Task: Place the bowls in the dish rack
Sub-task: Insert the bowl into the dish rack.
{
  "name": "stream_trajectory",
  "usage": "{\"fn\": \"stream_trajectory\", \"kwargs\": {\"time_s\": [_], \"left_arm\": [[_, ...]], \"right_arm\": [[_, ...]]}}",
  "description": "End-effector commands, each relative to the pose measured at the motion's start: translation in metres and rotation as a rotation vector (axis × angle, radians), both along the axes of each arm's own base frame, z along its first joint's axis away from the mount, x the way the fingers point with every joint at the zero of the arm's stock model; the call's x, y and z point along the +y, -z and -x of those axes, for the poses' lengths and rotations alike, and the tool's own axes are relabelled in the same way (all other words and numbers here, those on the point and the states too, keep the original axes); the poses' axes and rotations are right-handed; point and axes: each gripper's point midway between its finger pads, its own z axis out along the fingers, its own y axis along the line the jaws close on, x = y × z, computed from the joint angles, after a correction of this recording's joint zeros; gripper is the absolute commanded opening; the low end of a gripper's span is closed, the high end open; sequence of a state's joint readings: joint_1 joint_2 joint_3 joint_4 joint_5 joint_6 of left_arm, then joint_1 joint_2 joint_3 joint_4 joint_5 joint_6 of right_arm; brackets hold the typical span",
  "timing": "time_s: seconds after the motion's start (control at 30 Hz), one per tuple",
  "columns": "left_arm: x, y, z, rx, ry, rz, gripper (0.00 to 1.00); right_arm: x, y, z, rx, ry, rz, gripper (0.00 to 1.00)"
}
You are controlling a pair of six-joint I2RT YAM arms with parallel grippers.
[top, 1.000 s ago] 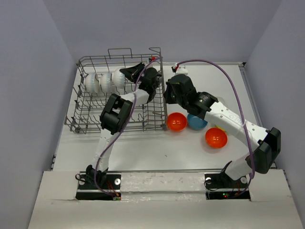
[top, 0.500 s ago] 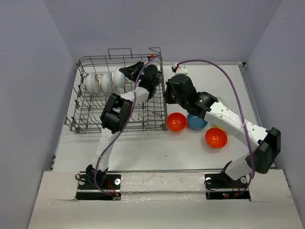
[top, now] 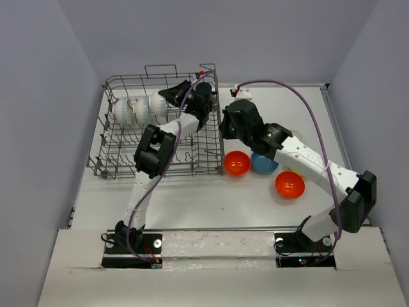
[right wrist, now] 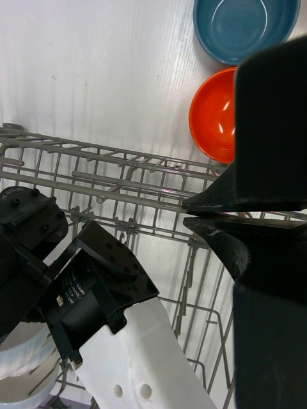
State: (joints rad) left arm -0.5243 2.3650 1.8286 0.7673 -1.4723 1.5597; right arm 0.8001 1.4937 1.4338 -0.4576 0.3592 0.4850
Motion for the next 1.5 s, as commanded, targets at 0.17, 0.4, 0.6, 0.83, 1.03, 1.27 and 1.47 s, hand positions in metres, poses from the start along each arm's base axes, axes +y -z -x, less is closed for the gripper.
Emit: {"fn": "stream_trajectory", "kwargs": {"time_s": [0.17, 0.4, 0.6, 0.83, 1.03, 1.27, 1.47], "left_arm": [[0.014, -0.013, -0.001, -0.098, -0.044, 0.062, 0.00], [0.016, -0.006, -0.005, -0.093, -0.058, 0.060, 0.00], [0.019, -0.010, -0.007, -0.092, -0.062, 0.060, 0.00], [0.019, -0.001, -0.009, -0.069, -0.064, 0.047, 0.00], [0.014, 0.008, -0.010, -0.041, -0.047, 0.031, 0.00], [0.002, 0.021, -0.010, -0.015, -0.027, 0.017, 0.00], [-0.010, 0.029, -0.009, -0.002, -0.006, 0.009, 0.00]], "right_arm": [[0.010, -0.011, -0.002, -0.025, -0.043, 0.014, 0.01], [0.008, -0.012, -0.001, -0.028, -0.041, 0.022, 0.01], [0.010, -0.012, -0.001, -0.023, -0.049, 0.019, 0.01], [0.010, -0.011, -0.001, -0.022, -0.049, 0.024, 0.01], [0.010, -0.009, -0.002, -0.020, -0.049, 0.029, 0.01], [0.009, -0.009, -0.002, -0.021, -0.047, 0.032, 0.01], [0.009, -0.009, -0.002, -0.021, -0.047, 0.032, 0.01]]}}
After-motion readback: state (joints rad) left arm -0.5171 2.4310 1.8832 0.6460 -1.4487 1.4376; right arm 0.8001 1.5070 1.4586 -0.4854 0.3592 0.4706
